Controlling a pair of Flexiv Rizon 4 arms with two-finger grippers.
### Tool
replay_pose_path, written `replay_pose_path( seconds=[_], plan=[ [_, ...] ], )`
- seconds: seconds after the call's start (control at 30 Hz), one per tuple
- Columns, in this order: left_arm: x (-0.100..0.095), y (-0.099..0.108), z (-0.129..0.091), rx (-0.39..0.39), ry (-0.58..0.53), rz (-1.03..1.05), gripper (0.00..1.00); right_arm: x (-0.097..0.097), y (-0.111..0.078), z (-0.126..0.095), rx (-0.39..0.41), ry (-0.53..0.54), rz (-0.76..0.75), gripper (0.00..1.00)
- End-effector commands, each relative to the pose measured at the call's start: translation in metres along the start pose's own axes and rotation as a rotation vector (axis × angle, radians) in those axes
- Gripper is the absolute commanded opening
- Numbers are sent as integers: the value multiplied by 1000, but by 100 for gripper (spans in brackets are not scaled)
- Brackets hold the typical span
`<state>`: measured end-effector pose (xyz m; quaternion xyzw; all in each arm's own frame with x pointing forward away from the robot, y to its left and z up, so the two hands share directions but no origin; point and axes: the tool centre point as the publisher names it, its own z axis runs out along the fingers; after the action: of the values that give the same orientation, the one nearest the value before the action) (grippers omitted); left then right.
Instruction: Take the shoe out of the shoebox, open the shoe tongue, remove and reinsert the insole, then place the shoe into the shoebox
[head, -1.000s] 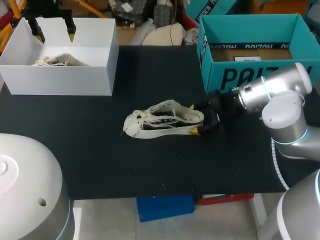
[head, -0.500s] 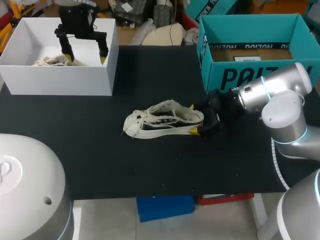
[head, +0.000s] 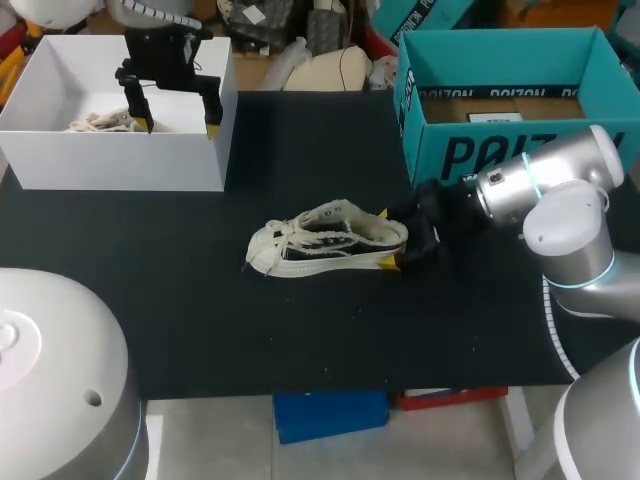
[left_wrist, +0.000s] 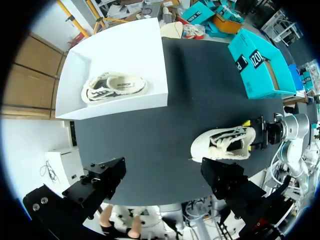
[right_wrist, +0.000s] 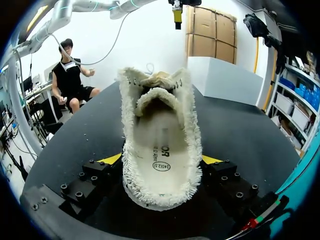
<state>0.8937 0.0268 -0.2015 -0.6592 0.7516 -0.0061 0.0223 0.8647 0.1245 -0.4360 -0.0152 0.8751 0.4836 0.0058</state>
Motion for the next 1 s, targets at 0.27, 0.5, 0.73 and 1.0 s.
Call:
replay_pose_path(
  seconds=[0.27, 0.5, 0.73, 1.0],
  plan=[
    [61, 22, 5, 99, -272, -176, 100, -2, -1, 3, 2, 0, 1, 0],
    [105, 37, 22, 98, -334, -190, 100, -2, -1, 3, 2, 0, 1, 0],
    [130, 42, 44, -3, -310, -212, 100, -2, -1, 3, 2, 0, 1, 0],
    [164, 48, 68, -44, -316, -188, 100, -2, -1, 3, 2, 0, 1, 0]
  ],
)
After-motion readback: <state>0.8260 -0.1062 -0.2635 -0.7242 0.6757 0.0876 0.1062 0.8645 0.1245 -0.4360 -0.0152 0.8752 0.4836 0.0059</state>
